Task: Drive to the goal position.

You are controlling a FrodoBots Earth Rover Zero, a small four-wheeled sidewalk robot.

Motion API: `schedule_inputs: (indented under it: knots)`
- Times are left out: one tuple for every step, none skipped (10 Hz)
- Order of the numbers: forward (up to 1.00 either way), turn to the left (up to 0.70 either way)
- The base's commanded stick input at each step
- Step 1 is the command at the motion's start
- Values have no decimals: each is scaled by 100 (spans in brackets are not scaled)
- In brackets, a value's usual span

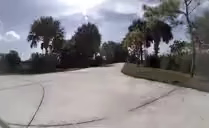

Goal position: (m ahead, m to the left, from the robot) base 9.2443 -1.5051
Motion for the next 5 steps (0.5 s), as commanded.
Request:
schedule_inputs:
  knots:
    - [85, 0]
    - [85, 0]
    - [85, 0]
    - [85, 0]
    - [85, 0]
